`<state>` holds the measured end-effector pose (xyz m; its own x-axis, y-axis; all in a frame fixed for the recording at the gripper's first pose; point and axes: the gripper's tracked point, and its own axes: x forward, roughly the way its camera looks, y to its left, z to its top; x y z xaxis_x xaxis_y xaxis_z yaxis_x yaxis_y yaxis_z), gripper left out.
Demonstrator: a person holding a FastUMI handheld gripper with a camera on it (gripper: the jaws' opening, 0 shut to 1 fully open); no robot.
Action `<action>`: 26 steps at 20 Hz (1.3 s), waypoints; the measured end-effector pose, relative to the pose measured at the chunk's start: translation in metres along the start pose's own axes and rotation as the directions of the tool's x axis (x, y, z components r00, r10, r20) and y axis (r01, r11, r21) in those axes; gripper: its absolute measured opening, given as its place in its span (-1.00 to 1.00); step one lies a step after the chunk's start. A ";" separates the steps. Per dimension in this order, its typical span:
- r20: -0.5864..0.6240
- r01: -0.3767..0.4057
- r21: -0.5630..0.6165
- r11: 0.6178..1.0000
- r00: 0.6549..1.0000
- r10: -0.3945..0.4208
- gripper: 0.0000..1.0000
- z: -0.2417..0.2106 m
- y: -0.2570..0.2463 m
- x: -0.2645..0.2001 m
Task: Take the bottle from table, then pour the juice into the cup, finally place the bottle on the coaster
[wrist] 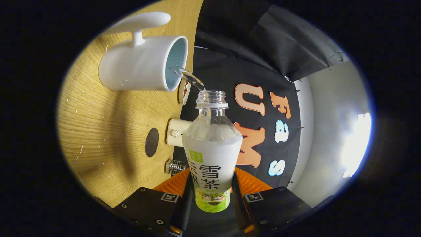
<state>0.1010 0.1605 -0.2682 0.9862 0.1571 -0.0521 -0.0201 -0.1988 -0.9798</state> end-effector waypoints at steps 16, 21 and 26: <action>0.033 0.013 -0.072 0.997 0.999 -0.011 0.14 0.001 -0.006 0.003; 0.051 0.027 -0.088 0.996 0.998 -0.023 0.14 0.006 -0.009 0.001; 0.074 0.037 -0.123 0.992 0.997 -0.028 0.14 0.009 -0.014 -0.002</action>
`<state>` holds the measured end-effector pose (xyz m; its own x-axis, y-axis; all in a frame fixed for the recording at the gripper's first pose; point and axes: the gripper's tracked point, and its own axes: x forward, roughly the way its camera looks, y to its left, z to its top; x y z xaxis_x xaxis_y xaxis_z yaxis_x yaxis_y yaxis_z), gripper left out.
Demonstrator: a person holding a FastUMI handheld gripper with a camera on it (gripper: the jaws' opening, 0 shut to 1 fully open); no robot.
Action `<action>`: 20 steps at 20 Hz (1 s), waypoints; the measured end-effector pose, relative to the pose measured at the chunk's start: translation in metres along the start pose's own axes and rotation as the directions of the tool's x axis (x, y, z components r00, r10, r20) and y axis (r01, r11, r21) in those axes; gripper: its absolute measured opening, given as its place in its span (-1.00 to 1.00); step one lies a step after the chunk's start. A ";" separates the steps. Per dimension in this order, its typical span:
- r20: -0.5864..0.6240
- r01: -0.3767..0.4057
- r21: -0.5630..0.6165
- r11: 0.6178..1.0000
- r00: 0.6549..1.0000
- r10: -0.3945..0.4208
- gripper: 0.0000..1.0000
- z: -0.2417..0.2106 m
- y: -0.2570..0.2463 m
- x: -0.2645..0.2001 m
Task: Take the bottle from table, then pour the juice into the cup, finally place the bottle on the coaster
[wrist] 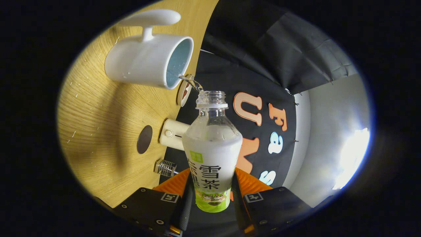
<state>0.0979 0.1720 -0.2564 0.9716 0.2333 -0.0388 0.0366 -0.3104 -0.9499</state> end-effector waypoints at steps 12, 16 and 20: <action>0.058 0.055 -0.095 0.994 0.997 -0.049 0.14 0.001 -0.011 0.007; 0.073 0.063 -0.134 0.989 0.996 -0.054 0.14 0.001 -0.016 0.010; 0.100 0.077 -0.168 0.983 0.993 -0.061 0.14 0.000 -0.019 0.014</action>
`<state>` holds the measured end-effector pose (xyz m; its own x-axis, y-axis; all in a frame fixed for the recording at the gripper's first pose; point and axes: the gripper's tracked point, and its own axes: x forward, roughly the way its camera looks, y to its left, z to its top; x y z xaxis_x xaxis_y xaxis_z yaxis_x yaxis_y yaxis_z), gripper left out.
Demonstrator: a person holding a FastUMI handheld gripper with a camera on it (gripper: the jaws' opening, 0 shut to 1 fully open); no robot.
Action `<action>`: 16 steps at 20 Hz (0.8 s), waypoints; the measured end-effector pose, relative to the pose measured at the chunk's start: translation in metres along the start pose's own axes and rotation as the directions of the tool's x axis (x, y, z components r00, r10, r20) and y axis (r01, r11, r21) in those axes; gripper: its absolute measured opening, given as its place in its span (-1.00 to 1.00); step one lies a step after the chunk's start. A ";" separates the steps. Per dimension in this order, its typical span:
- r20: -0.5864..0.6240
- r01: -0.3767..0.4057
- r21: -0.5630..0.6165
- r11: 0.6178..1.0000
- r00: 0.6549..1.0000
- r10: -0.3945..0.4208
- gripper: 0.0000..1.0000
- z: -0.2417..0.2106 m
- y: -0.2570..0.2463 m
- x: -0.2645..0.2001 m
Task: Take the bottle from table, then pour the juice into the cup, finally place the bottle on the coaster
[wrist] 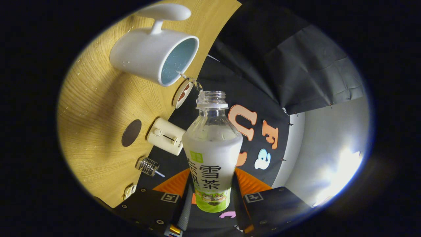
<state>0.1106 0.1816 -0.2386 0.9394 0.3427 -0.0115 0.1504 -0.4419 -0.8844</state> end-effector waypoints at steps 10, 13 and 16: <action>0.060 0.055 -0.095 0.994 0.997 -0.049 0.14 0.004 -0.015 0.015; 0.070 0.062 -0.116 0.991 0.996 -0.054 0.14 0.002 -0.019 0.017; 0.077 0.062 -0.126 0.990 0.996 -0.053 0.14 0.005 -0.019 0.016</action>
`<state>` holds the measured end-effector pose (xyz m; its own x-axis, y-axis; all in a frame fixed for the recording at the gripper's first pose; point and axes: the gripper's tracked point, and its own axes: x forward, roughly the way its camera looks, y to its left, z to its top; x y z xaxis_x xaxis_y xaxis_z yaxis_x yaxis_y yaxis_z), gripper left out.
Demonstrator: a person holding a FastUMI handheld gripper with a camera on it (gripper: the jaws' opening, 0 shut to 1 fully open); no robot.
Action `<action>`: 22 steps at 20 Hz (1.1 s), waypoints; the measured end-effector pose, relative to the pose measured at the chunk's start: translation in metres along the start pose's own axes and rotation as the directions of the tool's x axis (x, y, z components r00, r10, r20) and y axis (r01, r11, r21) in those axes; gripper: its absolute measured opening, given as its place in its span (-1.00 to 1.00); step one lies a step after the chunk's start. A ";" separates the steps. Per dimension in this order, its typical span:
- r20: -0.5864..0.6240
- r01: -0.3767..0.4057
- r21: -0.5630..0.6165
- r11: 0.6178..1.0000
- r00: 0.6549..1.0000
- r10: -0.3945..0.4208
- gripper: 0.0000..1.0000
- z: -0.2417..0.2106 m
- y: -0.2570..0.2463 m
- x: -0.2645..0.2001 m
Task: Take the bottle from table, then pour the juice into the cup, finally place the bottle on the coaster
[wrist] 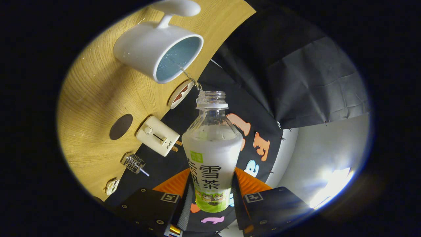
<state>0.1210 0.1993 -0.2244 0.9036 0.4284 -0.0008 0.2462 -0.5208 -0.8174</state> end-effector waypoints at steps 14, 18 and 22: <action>0.012 -0.009 0.006 1.000 1.000 0.009 0.14 0.006 0.003 -0.001; 0.009 -0.050 0.063 0.997 0.999 0.050 0.14 0.013 0.014 -0.007; 0.003 -0.149 0.221 0.964 0.988 0.152 0.14 0.019 0.045 -0.011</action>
<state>0.1154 0.1851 -0.2724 0.9293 0.3470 -0.1267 0.0254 -0.4024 -0.9151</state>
